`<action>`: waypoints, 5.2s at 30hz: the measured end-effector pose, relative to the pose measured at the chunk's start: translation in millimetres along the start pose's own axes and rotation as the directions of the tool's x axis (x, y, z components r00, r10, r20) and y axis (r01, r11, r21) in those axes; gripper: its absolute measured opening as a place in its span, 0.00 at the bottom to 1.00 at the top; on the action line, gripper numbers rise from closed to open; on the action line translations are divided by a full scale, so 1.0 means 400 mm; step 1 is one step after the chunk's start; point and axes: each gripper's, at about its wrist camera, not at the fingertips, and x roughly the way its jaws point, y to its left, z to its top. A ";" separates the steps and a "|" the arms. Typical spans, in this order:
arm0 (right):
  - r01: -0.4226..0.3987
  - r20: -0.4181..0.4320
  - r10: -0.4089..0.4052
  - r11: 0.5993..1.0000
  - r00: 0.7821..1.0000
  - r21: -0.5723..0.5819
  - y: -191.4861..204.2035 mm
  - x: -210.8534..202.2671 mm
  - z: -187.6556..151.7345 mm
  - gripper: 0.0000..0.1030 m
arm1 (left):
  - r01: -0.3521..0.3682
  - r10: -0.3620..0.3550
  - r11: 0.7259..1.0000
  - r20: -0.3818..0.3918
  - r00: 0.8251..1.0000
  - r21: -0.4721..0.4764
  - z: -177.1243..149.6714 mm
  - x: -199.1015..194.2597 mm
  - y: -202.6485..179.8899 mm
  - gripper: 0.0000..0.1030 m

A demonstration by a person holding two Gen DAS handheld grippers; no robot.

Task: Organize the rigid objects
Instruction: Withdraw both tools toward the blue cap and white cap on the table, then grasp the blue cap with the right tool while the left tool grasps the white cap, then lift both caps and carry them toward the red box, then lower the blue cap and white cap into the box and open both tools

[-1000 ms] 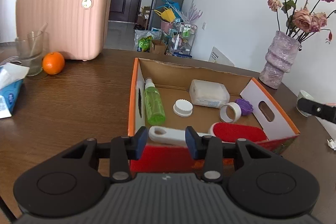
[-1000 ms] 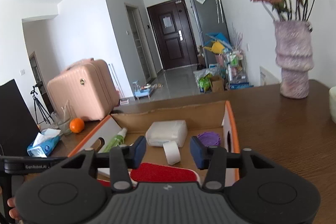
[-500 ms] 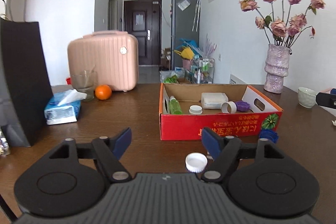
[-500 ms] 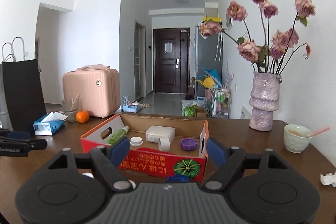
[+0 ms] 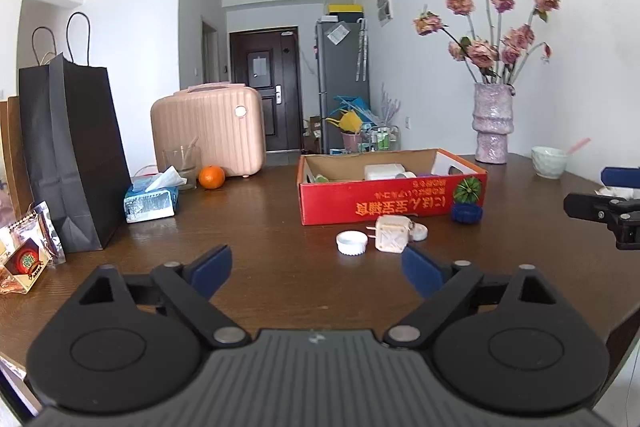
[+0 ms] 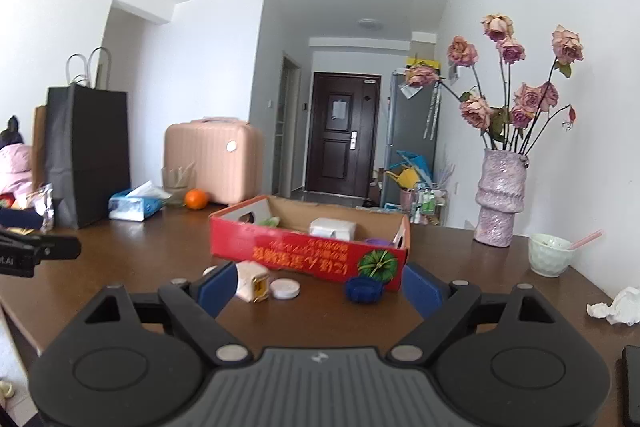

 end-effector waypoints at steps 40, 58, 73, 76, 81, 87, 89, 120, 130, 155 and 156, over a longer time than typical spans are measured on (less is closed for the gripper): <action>0.123 -0.322 -0.052 0.971 0.945 0.203 -0.167 0.303 -0.059 0.88 | 0.028 -0.060 0.995 -0.356 0.933 -0.094 0.020 0.514 0.001 0.79; 0.059 -0.431 0.015 0.986 0.902 0.159 -0.177 0.695 -0.047 0.62 | 0.125 -0.144 0.989 -0.350 0.926 -0.077 0.039 0.706 -0.013 0.40; 0.069 -0.384 0.007 0.980 0.923 0.185 -0.150 0.517 -0.050 0.52 | 0.113 -0.145 0.987 -0.328 0.934 -0.116 0.053 0.523 0.019 0.40; 0.070 -0.365 0.006 0.979 0.931 0.194 -0.129 0.422 -0.053 0.52 | 0.102 -0.130 0.989 -0.308 0.942 -0.105 0.062 0.443 0.024 0.40; 0.028 -0.306 0.033 0.981 0.951 0.192 -0.091 0.277 -0.032 0.52 | 0.099 -0.123 0.990 -0.258 0.958 -0.104 0.085 0.313 0.020 0.40; 0.000 -0.219 0.037 0.986 0.975 0.166 -0.054 0.132 0.005 0.52 | 0.123 -0.133 0.990 -0.175 0.976 -0.070 0.110 0.162 -0.001 0.40; 0.004 -0.199 0.029 0.986 0.980 0.165 -0.044 0.092 0.016 0.52 | 0.124 -0.132 0.990 -0.151 0.980 -0.063 0.114 0.117 -0.003 0.40; -0.001 -0.087 0.014 0.989 0.996 0.146 0.023 -0.050 0.031 0.52 | 0.157 -0.159 0.986 -0.034 0.987 -0.057 0.162 0.028 0.021 0.40; -0.021 -0.055 0.029 0.990 0.998 0.138 -0.044 0.180 0.142 0.52 | 0.193 -0.197 0.979 -0.056 0.979 -0.065 0.281 0.295 0.049 0.40; 0.165 -0.536 0.098 0.892 0.839 0.420 -0.348 1.277 0.157 0.58 | 0.156 -0.172 0.985 -0.437 0.883 -0.072 0.358 1.291 -0.004 0.44; 0.159 -0.535 0.116 0.884 0.837 0.439 -0.346 1.281 0.153 0.59 | 0.176 -0.195 0.981 -0.412 0.890 -0.085 0.359 1.280 -0.002 0.50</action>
